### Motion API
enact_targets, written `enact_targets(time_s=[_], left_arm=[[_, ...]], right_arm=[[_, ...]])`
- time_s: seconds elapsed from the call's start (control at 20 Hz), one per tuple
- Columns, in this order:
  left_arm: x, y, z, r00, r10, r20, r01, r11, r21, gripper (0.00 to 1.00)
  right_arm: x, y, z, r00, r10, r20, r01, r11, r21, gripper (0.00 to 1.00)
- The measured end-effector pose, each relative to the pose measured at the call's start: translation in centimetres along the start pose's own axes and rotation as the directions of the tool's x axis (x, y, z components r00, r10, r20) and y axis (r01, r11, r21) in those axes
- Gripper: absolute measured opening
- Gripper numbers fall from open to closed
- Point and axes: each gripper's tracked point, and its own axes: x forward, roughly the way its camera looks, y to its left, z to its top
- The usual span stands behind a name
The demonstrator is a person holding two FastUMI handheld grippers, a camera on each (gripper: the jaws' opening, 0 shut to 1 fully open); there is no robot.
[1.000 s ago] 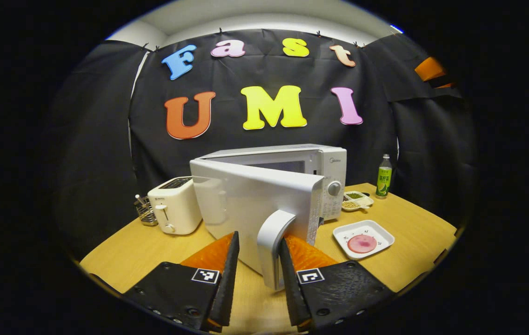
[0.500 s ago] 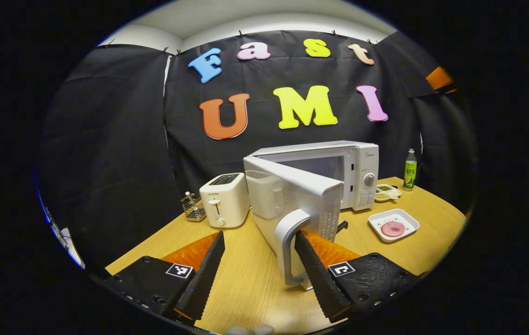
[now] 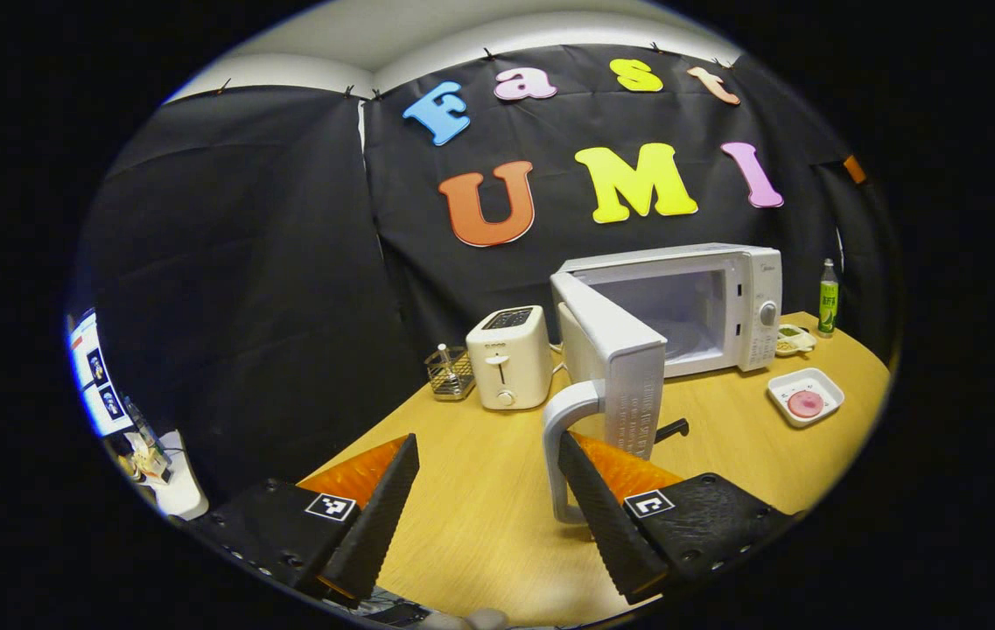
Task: Open the microwave oven with the left hand, put the food in, and close the microwave oven.
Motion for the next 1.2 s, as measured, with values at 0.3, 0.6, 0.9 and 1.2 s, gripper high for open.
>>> enact_targets(time_s=[0.3, 0.6, 0.9, 1.2], left_arm=[[-1.9, 4.6, 0.3, 0.996, 0.090, -0.017, -0.090, 0.996, -0.018, 0.96], [-4.8, 1.5, 3.8, 0.999, 0.048, 0.026, -0.048, 0.999, -0.006, 1.00], [-5.5, -3.3, 9.0, 0.996, -0.022, 0.087, 0.021, 1.000, 0.006, 0.95], [-5.2, -7.7, 12.9, 0.990, -0.082, 0.116, 0.081, 0.997, 0.012, 0.95]], right_arm=[[2.9, 0.2, -4.8, 0.995, 0.060, -0.085, -0.058, 0.998, 0.031, 1.00], [7.3, -3.5, -10.9, 0.974, 0.020, -0.225, -0.007, 0.998, 0.057, 0.97], [12.6, -6.3, -18.3, 0.918, 0.053, -0.394, 0.009, 0.988, 0.155, 0.84], [17.1, -7.1, -25.6, 0.813, 0.160, -0.560, 0.020, 0.954, 0.300, 0.50]])
